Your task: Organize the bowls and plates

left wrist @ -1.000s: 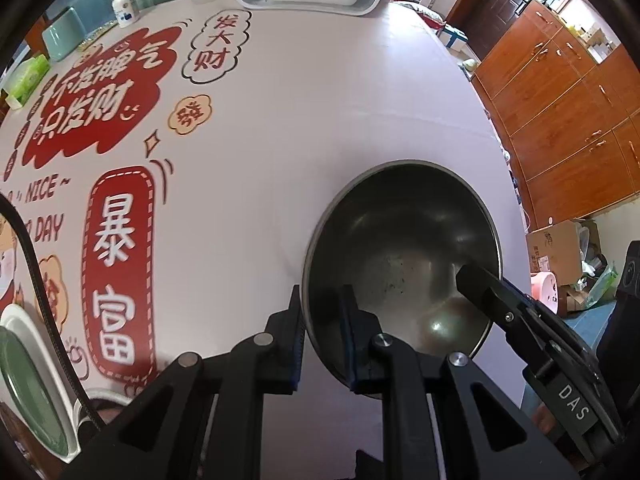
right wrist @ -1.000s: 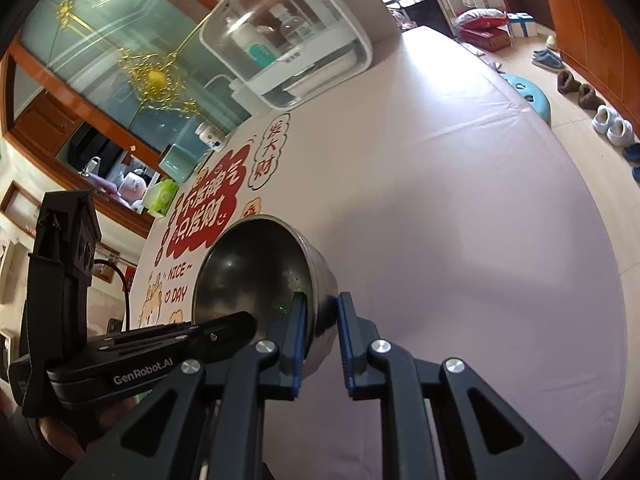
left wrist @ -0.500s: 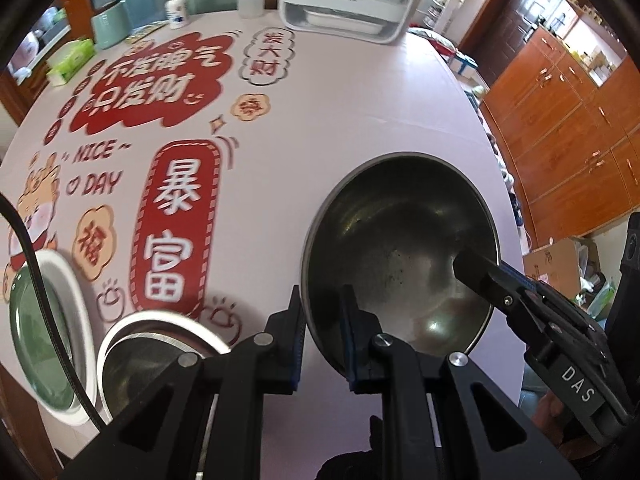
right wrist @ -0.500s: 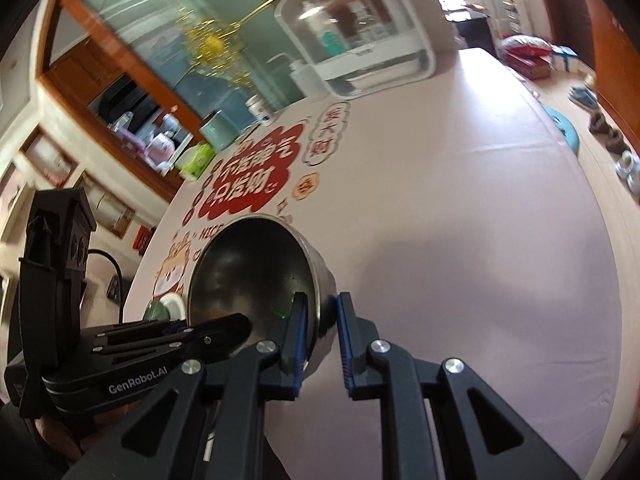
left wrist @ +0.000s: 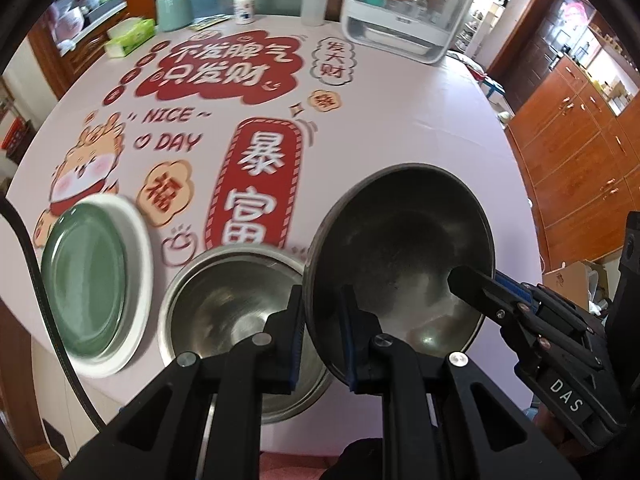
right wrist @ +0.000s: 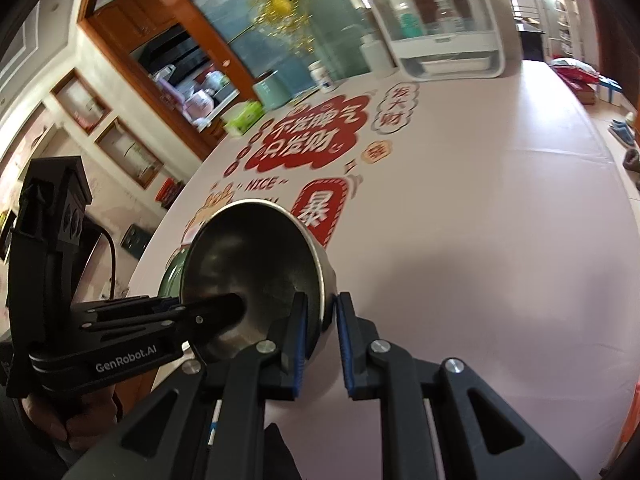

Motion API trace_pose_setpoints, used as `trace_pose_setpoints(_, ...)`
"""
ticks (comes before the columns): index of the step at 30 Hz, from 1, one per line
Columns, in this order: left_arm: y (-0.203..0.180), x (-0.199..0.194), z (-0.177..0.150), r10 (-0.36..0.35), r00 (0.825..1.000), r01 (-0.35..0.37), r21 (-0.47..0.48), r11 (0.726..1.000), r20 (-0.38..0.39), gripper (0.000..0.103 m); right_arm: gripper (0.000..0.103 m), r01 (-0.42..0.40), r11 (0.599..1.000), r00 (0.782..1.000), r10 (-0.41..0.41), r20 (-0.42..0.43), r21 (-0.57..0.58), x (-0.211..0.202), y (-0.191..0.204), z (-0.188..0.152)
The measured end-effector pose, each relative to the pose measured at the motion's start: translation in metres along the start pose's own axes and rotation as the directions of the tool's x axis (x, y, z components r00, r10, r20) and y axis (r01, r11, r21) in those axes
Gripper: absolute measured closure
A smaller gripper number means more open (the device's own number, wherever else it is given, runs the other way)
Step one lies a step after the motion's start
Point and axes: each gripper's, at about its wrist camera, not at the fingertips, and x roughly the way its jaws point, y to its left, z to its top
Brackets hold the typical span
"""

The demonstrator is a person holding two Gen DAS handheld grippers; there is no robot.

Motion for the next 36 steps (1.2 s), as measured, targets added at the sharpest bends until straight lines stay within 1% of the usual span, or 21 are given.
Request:
trace_pose_setpoints(10,0.043,-0.003,-0.020,0.028,0.999,-0.030,-0.091,0.995,-0.023,0.089,0.088,-0.037,0.996,0.995,0.029,-0.097,-0.080,0.024,0.035,-0.011)
trace_pose_setpoints(19,0.073,0.005,-0.028,0.031,0.997,-0.040,-0.137,0.990,-0.066,0.089,0.088,-0.045,0.992,0.985,0.025,-0.172,-0.116,0.048,0.055,-0.016)
trace_pose_setpoints(25,0.088,0.013,-0.028,0.021,0.995,-0.036,-0.150,0.988,-0.099,0.089,0.086,-0.038,0.991,0.977,0.011,-0.215,-0.124,0.062,0.065,-0.018)
trace_pose_setpoints(36,0.097,0.026,-0.029,-0.016,0.991,-0.005,-0.156,0.988,-0.135,0.087,0.086,-0.003,0.995,0.968,-0.022,-0.250,-0.101,0.076,0.066,-0.021)
